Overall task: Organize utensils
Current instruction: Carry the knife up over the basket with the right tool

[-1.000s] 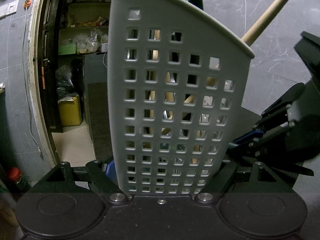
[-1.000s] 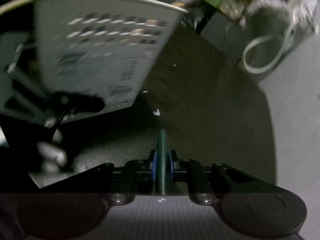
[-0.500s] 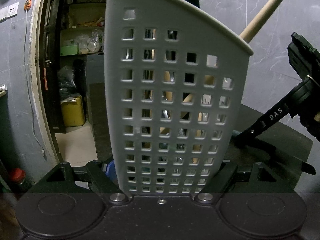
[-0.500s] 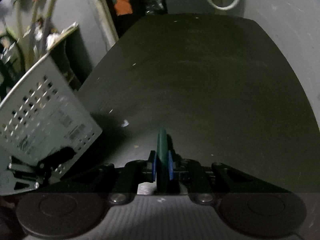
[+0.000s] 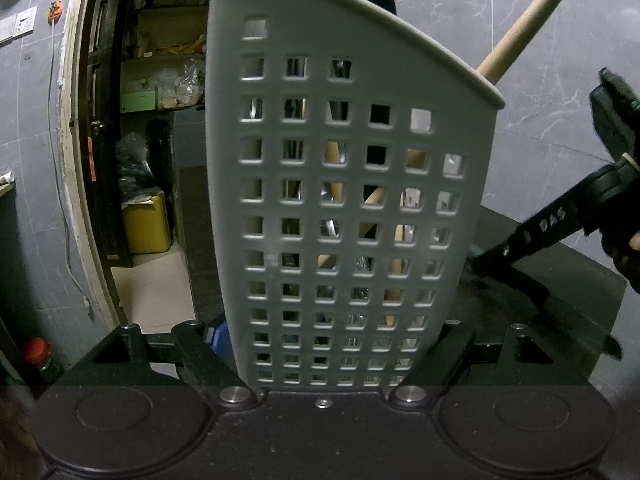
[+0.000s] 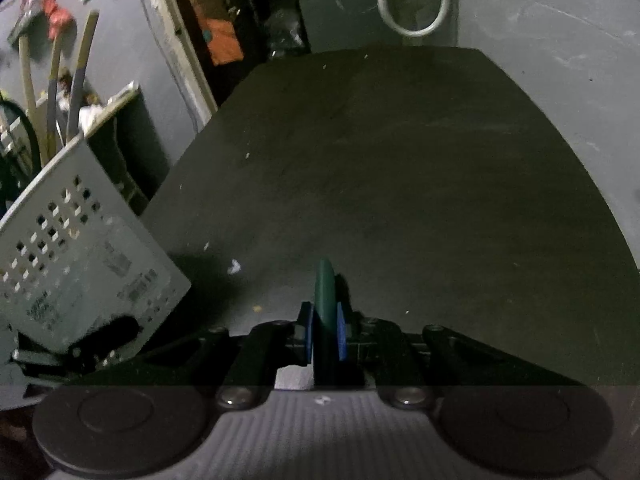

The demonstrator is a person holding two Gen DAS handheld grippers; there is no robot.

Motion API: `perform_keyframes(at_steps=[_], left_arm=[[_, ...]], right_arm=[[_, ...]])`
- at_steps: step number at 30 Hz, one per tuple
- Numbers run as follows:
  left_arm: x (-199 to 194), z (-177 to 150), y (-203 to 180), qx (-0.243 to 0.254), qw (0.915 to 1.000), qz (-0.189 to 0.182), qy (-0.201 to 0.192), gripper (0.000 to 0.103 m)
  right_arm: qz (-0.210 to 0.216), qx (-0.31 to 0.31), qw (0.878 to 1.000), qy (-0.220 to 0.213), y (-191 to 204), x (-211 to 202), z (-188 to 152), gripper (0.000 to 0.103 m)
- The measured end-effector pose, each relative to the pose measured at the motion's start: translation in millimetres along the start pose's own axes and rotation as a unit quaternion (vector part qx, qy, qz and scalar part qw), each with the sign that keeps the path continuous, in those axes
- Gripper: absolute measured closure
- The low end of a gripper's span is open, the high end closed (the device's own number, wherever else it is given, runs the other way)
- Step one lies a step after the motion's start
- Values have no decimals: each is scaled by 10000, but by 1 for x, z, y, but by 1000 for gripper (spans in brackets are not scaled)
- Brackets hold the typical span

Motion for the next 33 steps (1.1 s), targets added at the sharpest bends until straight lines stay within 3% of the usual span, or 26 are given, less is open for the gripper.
perform_keyframes(at_steps=[6,11,20,27,33], left_arm=[[-1,1,-3,39,10000,44,19,20],[-1,1,-5,44,10000,54,20,20],[-2,1,-5,33,10000,46,18,20],[-2,1,-6,28,10000,48,20,20],[-2,1,-6,24,10000,45,16,20]], right_arm=[[128,-97,9953,-957,6,-38,-1,90],[200,-195,9835,-1787,15,-71,-3,90],[329,-340,9601,-2755,32,-96,8,90],[451,-649,9276,-3651,58,-142,37,90],[821,-996,8949,-4273,91,-183,53,90]])
Point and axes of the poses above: each gripper's, at about its wrist camera, not at the fingertips, and x roughly the way its jaws point, y to its left, z to its top, the point moved 3 cm from there along x, roughly the way its jaws point, and after that the axes turned 7 degrees about x, right-handed, at the moved point
